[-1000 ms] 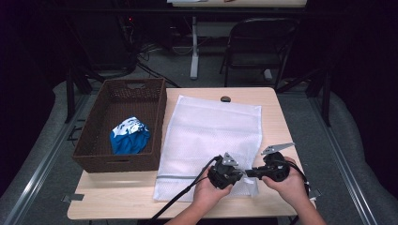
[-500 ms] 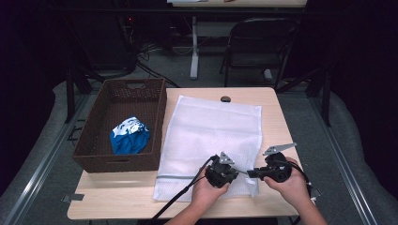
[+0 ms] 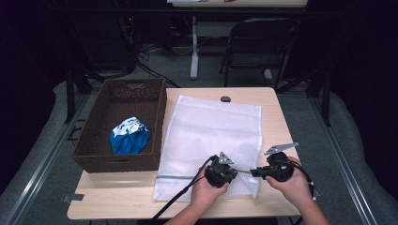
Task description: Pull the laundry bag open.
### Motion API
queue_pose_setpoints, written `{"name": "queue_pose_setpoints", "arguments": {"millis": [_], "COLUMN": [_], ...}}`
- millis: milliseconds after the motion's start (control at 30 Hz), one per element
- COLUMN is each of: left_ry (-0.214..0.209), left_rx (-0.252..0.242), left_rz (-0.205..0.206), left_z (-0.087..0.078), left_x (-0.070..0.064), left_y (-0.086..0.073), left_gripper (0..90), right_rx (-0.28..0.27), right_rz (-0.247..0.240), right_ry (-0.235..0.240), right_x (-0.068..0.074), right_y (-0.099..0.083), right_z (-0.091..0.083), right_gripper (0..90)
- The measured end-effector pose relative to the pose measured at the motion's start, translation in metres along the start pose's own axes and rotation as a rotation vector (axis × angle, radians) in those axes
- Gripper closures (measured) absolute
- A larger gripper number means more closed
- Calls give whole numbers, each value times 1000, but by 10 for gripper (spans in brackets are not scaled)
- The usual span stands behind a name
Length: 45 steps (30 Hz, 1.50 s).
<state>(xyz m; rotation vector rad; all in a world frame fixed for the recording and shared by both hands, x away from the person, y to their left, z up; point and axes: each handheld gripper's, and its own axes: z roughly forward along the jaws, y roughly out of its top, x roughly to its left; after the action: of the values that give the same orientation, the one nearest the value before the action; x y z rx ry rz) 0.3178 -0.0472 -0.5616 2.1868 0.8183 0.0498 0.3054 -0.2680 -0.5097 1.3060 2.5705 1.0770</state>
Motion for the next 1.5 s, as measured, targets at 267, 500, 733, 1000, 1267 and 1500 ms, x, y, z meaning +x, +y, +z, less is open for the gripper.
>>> {"name": "queue_pose_setpoints", "arguments": {"millis": [267,500,733,1000,1267,1500], "left_ry": [6,29,45,62,69,82], "left_rx": [-3,-6,-12,-9,-15,-11], "left_rz": [4,1,-2,-3,-27,-28], "left_z": [-1,-4,-7,-13,-17,-22], "left_x": [-1,1,3,6,11,14], "left_y": [0,-3,-6,-7,-12,-17], "left_gripper": [869,870,870,870,869,869], "right_rx": [5,3,5,-4,-8,-6], "right_rz": [17,28,32,44,53,57], "right_ry": [-16,-19,-22,-24,-25,-23], "right_x": [-3,-8,-10,-12,-15,-15], "right_y": [-1,-2,-3,-4,-5,-5], "right_z": [-1,-3,-4,-7,-9,-9], "right_gripper": [860,860,861,861,860,860]}}
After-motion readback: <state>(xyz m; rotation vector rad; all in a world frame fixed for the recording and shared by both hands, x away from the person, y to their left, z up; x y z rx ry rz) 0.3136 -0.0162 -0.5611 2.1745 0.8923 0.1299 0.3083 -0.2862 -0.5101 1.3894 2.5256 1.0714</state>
